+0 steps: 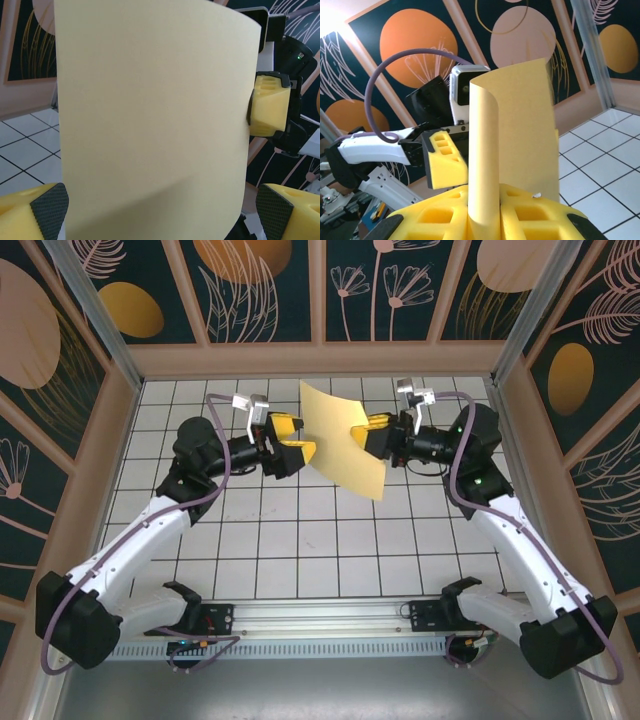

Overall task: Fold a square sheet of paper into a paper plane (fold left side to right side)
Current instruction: Pick up the square sheet of paper from the center of the table.

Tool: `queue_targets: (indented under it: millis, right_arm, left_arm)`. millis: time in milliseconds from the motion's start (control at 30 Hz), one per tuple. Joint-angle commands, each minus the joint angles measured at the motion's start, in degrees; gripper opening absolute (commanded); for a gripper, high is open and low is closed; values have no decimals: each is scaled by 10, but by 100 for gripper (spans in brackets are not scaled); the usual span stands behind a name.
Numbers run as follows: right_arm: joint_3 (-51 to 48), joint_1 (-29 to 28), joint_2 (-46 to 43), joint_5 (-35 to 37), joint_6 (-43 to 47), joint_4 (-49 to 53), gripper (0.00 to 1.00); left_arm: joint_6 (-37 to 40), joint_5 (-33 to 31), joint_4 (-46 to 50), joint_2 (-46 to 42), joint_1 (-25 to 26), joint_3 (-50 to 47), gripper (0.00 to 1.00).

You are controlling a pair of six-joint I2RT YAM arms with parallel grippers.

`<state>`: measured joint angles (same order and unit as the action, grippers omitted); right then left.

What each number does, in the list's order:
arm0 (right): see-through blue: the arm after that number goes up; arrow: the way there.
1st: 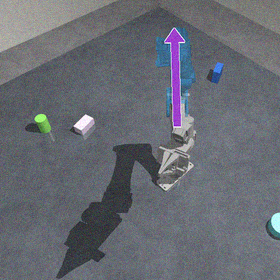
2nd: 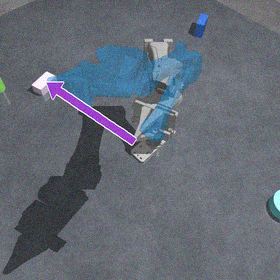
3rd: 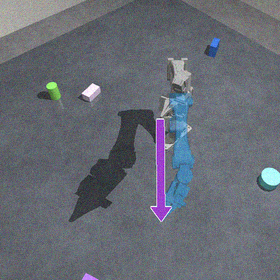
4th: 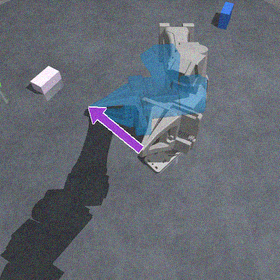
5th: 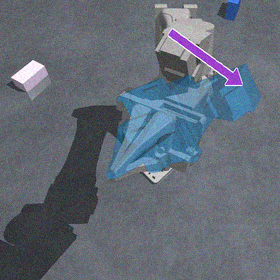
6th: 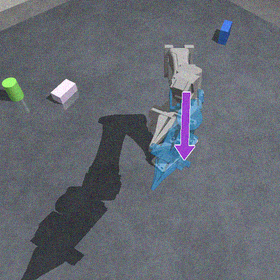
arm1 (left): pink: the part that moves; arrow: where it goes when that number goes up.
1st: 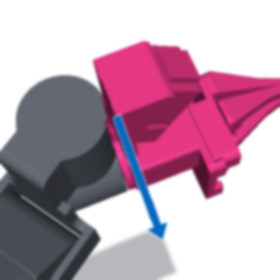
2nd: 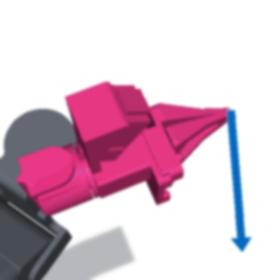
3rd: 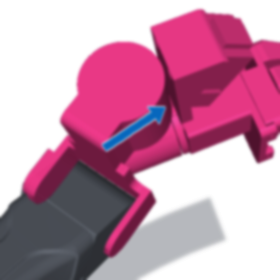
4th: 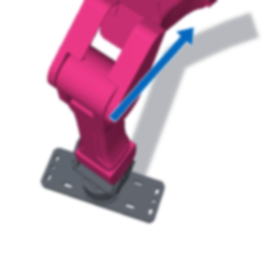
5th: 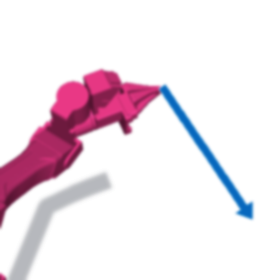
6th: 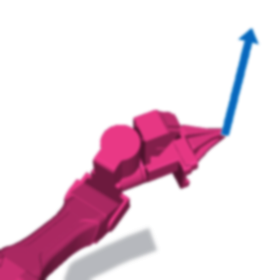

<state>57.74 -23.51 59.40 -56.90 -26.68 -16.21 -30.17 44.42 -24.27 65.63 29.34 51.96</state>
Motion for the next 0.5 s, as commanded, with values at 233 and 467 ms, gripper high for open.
queue_targets:
  millis: [233,467]
  right_arm:
    - [35,-7,-7,-11,43,7,20]
    - [43,-2,-32,-7,90,69,20]
  left_arm:
    - [19,16,-18,-2,-2,7,98]
    - [34,2,-2,-13,-2,5,98]
